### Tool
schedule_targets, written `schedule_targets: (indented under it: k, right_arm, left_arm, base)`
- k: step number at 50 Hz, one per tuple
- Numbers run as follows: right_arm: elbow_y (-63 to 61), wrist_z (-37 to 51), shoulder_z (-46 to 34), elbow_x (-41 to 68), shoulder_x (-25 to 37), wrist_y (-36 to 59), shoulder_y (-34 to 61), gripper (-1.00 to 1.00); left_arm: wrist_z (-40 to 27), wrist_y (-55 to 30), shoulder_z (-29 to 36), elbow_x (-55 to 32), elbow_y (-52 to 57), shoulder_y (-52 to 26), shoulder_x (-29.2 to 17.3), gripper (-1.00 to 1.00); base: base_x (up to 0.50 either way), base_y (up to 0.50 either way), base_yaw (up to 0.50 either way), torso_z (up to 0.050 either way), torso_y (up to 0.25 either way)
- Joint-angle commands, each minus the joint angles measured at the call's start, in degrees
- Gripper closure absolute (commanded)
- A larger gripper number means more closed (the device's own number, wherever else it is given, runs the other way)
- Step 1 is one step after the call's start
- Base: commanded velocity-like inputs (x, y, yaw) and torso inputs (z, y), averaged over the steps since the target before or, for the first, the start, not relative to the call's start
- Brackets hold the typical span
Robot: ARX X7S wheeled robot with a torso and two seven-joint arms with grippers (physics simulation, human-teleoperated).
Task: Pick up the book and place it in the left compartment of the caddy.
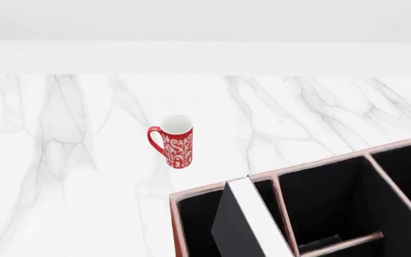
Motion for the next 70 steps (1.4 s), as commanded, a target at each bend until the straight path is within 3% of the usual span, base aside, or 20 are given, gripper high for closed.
schedule_targets:
  k: [1,23,70]
  right_arm:
    - [6.77,-1.99,1.70,-4.03,-2.52,-2.06,1.98,1.00]
    - [5.32,-0.61,-0.03,-2.76,-4.37,5.12,3.65,1.00]
    - [10.98,-2.05,0.45,0.27,-7.60,6.69,3.82,1.00]
  left_arm:
    - [1.67,2.32,-0.53,0.83,0.00,-0.21,1.00,-1.00]
    - [2.20,1.09,0.15,1.41,0.00,-1.29,1.00,-1.00]
    - [2.08,1.46,0.28,1.63,0.00,-0.95,1.00,-1.00]
  base:
    - [0.00,0.00,0.00,0.000,0.010]
    - [0.00,0.00,0.00,0.000,0.001]
    - [0.00,0.00,0.00,0.000,0.001]
